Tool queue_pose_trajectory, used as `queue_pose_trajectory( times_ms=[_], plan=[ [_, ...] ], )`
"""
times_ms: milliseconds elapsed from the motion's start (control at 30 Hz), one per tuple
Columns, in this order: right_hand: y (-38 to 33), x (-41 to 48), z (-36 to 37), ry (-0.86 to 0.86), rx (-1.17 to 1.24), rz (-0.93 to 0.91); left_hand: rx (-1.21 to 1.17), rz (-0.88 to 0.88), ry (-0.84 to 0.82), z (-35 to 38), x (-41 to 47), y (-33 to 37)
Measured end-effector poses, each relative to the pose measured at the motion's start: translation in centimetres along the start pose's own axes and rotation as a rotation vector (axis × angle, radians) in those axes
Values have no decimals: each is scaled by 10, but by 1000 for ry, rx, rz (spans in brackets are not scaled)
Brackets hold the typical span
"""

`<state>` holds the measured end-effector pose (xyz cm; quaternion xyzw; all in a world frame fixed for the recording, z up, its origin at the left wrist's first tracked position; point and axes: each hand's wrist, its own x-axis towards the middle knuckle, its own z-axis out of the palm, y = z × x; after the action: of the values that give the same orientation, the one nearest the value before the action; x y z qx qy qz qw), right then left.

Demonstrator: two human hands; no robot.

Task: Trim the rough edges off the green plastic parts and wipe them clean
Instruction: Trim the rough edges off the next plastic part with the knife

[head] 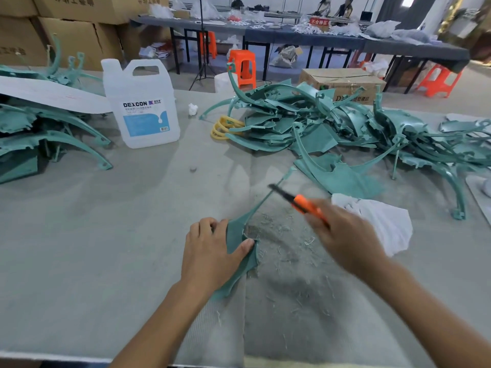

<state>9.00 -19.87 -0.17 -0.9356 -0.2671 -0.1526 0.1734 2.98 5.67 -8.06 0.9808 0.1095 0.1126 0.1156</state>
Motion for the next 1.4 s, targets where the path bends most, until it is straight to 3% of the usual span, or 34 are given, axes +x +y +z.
queue_pose_trajectory(
  times_ms=[233, 333, 533, 700, 800, 967, 1100, 1400],
  plan=[
    [-16, -9, 54, -154, -112, -55, -18, -22, -20, -3, -1, 2],
    [-5, 1, 52, -57, -198, -73, -16, -16, -19, -5, -1, 2],
    [19, 27, 34, 123, -174, 152, -49, -4, -36, -7, -1, 4],
    [-1, 22, 31, 135, -53, 165, 15, 34, -33, -11, -2, 2],
    [-5, 8, 31, 68, 15, 125, 138, 72, 8, -18, -6, 3],
    [-10, -11, 37, -237, 64, 35, 80, -20, -23, -18, -26, 11],
    [-15, -8, 45, -285, 37, 43, 74, 58, -80, -15, -24, 5],
    [-22, 2, 44, -381, -60, -11, -62, 29, -129, -7, -17, -4]
  ],
)
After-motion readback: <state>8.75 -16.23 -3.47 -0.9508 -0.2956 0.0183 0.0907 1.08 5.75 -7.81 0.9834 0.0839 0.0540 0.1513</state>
